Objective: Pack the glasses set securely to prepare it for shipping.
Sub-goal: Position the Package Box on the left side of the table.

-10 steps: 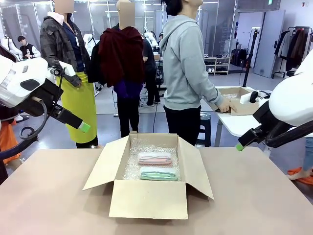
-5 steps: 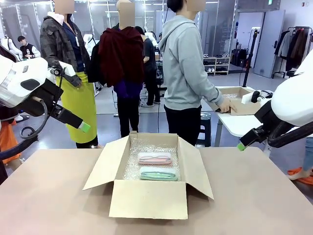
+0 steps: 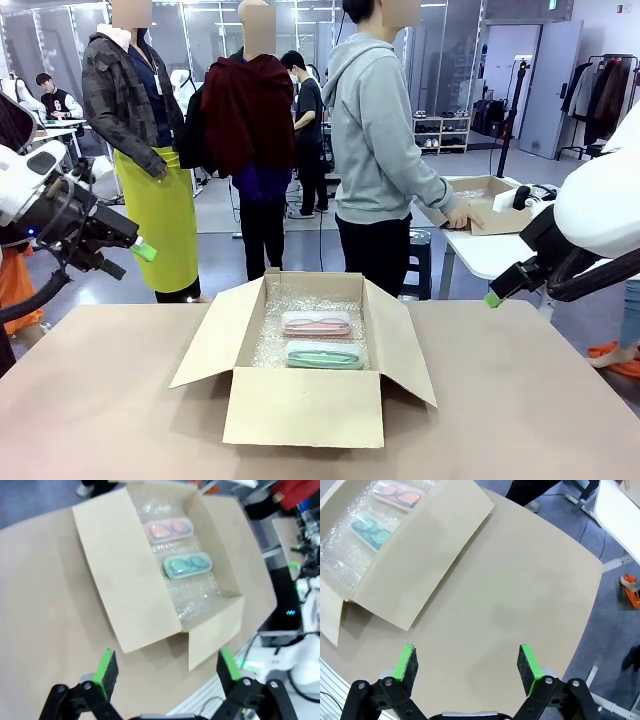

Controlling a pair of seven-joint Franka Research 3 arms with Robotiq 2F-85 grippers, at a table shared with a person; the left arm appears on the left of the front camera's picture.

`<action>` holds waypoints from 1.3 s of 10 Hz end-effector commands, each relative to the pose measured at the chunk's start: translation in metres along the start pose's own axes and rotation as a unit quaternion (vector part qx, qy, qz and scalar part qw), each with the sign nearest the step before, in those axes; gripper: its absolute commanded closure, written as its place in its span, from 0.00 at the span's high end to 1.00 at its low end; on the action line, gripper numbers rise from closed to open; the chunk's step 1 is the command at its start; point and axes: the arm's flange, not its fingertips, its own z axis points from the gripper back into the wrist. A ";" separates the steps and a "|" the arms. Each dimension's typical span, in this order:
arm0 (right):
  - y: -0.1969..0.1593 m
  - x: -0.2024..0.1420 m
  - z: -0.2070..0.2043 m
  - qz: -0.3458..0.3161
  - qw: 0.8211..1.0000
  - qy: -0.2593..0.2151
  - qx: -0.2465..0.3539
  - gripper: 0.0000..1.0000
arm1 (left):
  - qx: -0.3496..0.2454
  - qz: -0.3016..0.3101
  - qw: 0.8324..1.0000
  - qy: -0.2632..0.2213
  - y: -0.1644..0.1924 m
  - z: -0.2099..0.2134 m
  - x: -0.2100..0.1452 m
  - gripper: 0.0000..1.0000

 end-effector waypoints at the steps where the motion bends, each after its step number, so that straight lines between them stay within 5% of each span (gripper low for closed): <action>1: 0.003 0.000 0.002 -0.013 1.000 0.003 -0.002 1.00 | -0.044 0.058 0.997 -0.006 0.047 -0.011 0.021 1.00; 6: 0.003 0.000 0.002 -0.013 1.000 0.003 -0.002 1.00 | -0.190 0.198 0.961 0.043 0.155 -0.117 0.007 1.00; 13: 0.003 0.000 0.002 -0.013 1.000 0.003 -0.002 1.00 | -0.217 0.222 0.949 0.052 0.174 -0.200 -0.006 1.00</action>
